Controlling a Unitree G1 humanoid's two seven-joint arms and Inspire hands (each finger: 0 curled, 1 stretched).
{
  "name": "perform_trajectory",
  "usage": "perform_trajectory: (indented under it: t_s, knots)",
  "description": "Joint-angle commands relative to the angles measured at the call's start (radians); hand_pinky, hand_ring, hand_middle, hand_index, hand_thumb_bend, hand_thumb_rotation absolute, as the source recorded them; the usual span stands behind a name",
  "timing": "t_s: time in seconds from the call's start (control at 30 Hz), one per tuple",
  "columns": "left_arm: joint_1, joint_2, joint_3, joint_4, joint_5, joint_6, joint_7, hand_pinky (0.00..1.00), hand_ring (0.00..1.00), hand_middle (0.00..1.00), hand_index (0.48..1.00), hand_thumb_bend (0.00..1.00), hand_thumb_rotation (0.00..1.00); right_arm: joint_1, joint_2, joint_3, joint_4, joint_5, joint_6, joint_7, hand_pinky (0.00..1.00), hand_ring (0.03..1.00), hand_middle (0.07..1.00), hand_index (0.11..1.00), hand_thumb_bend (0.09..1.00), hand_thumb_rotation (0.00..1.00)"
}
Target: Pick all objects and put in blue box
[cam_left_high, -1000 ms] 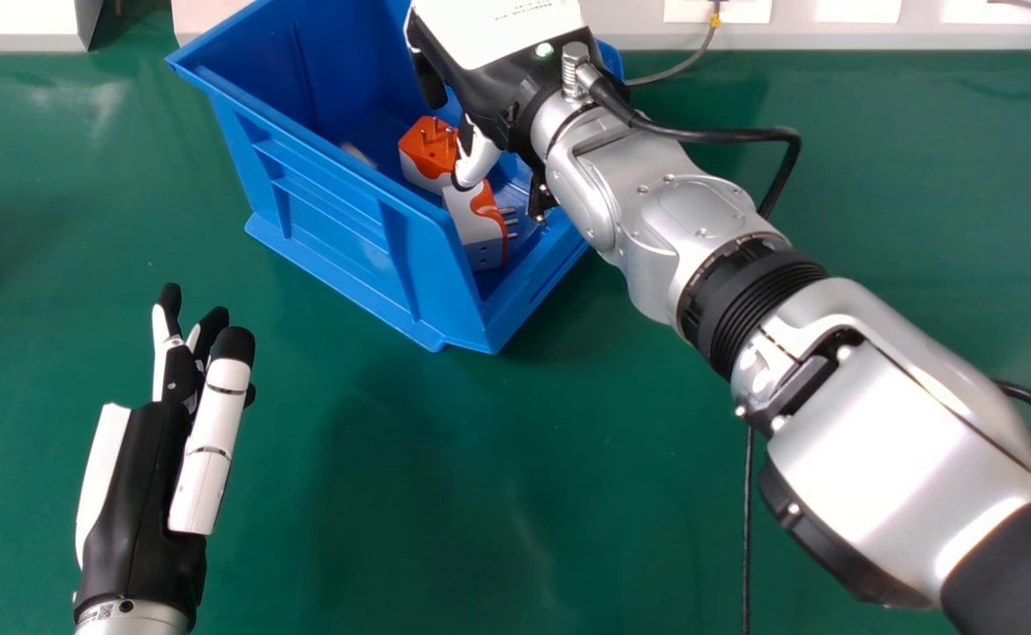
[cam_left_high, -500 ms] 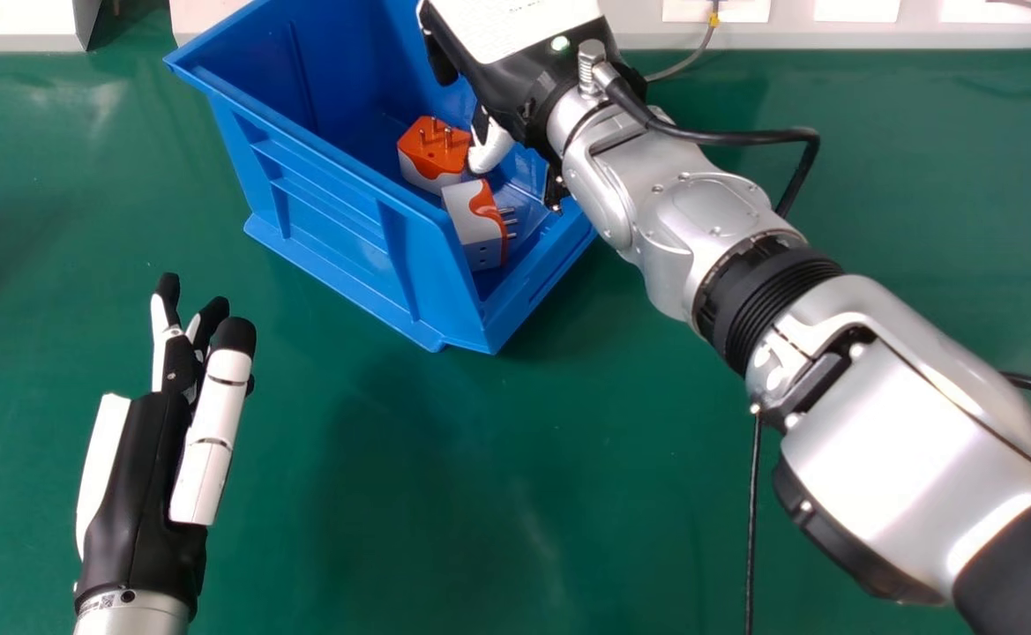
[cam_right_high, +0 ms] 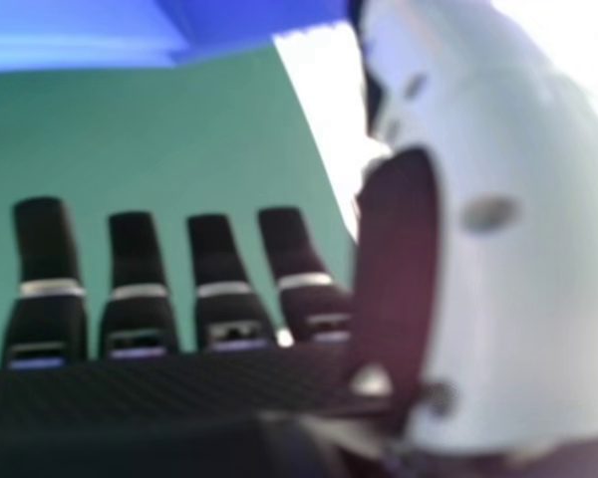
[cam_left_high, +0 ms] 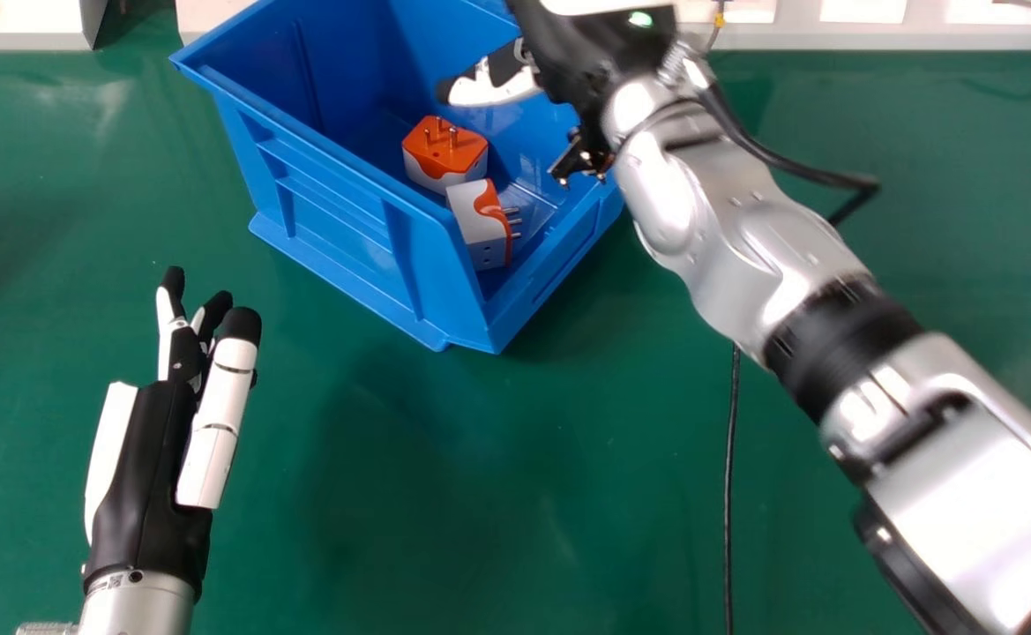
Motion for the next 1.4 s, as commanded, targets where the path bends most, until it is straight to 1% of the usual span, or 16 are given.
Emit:
perform_trajectory:
  t_s: [0.0, 0.1, 0.2, 0.37, 0.47, 0.63, 0.73, 0.8, 0.9, 0.93, 1.0, 1.07, 1.17, 1.23, 1.27, 1.37]
  knots:
    - [-0.019, 0.013, 0.004, 0.003, 0.008, -0.005, 0.003, 0.88, 0.95, 0.98, 0.986, 0.53, 1.00, 0.088, -0.050, -0.051, -0.185, 0.012, 0.012, 0.003, 0.69, 0.829, 0.867, 0.825, 0.409, 0.27]
    - [-0.032, 0.016, 0.007, 0.015, 0.006, -0.004, 0.003, 0.89, 0.95, 0.98, 0.987, 0.53, 1.00, 0.197, -0.082, -0.085, -0.348, 0.015, 0.017, 0.029, 0.69, 0.832, 0.867, 0.824, 0.398, 0.28]
    - [-0.047, 0.021, 0.010, 0.027, 0.002, -0.001, 0.001, 0.89, 0.95, 0.98, 0.989, 0.53, 1.00, 0.318, -0.124, -0.121, -0.492, 0.022, -0.005, 0.046, 0.70, 0.839, 0.877, 0.837, 0.379, 0.30]
    - [-0.066, 0.025, 0.017, 0.045, -0.005, 0.002, -0.002, 0.89, 0.95, 0.98, 0.991, 0.53, 1.00, 0.499, -0.228, -0.165, -0.663, -0.017, -0.033, 0.067, 0.69, 0.840, 0.883, 0.844, 0.366, 0.33]
    - [-0.071, 0.027, 0.019, 0.051, -0.005, 0.002, -0.003, 0.89, 0.95, 0.98, 0.992, 0.53, 1.00, 0.622, -0.286, -0.202, -0.767, -0.012, -0.040, 0.120, 0.68, 0.834, 0.879, 0.841, 0.362, 0.33]
    - [-0.080, 0.030, 0.022, 0.055, -0.004, 0.007, -0.003, 0.90, 0.95, 0.98, 0.995, 0.52, 1.00, 0.799, -0.312, -0.271, -0.852, 0.048, -0.053, 0.169, 0.67, 0.812, 0.858, 0.838, 0.364, 0.33]
    - [-0.086, 0.036, 0.028, 0.063, -0.008, 0.007, -0.007, 0.90, 0.96, 0.98, 0.996, 0.52, 1.00, 0.868, -0.302, -0.308, -0.867, 0.097, -0.044, 0.203, 0.67, 0.809, 0.859, 0.849, 0.368, 0.31]
    - [-0.089, 0.041, 0.031, 0.067, -0.010, 0.008, -0.009, 0.90, 0.96, 0.98, 0.997, 0.52, 1.00, 0.910, -0.287, -0.335, -0.872, 0.151, -0.030, 0.238, 0.68, 0.815, 0.869, 0.861, 0.363, 0.30]
    - [-0.092, 0.048, 0.038, 0.074, -0.014, 0.006, -0.013, 0.90, 0.96, 0.98, 0.997, 0.52, 1.00, 0.957, -0.252, -0.376, -0.865, 0.248, -0.010, 0.283, 0.68, 0.825, 0.881, 0.875, 0.354, 0.31]
    - [-0.093, 0.051, 0.041, 0.077, -0.016, 0.005, -0.014, 0.90, 0.96, 0.98, 0.997, 0.52, 1.00, 0.971, -0.236, -0.390, -0.862, 0.282, -0.002, 0.294, 0.68, 0.825, 0.881, 0.875, 0.354, 0.31]
    - [-0.095, 0.057, 0.047, 0.085, -0.015, 0.000, -0.016, 0.90, 0.96, 0.98, 0.997, 0.52, 1.00, 0.999, -0.183, -0.426, -0.858, 0.374, 0.027, 0.308, 0.70, 0.836, 0.891, 0.883, 0.353, 0.37]
    - [-0.095, 0.061, 0.051, 0.090, -0.014, -0.005, -0.019, 0.90, 0.96, 0.98, 0.997, 0.52, 1.00, 1.015, -0.123, -0.459, -0.862, 0.464, 0.072, 0.320, 0.70, 0.836, 0.891, 0.883, 0.353, 0.37]
    - [-0.095, 0.067, 0.058, 0.097, -0.019, -0.011, -0.025, 0.91, 0.96, 0.98, 0.997, 0.52, 1.00, 1.022, -0.067, -0.475, -0.885, 0.520, 0.123, 0.324, 0.75, 0.867, 0.912, 0.901, 0.354, 0.51]
    - [-0.098, 0.072, 0.062, 0.107, -0.019, -0.013, -0.030, 0.91, 0.96, 0.98, 0.997, 0.52, 1.00, 1.030, -0.039, -0.478, -0.901, 0.546, 0.148, 0.328, 0.77, 0.884, 0.924, 0.912, 0.355, 0.58]
    - [-0.099, 0.075, 0.063, 0.110, -0.019, -0.012, -0.032, 0.91, 0.96, 0.98, 0.997, 0.52, 1.00, 1.035, -0.027, -0.479, -0.905, 0.560, 0.155, 0.331, 0.77, 0.884, 0.924, 0.912, 0.355, 0.58]
    - [-0.095, 0.086, 0.072, 0.116, -0.026, -0.016, -0.043, 0.91, 0.95, 0.98, 0.995, 0.51, 1.00, 1.045, -0.004, -0.485, -0.920, 0.602, 0.186, 0.354, 0.82, 0.912, 0.945, 0.930, 0.358, 0.66]
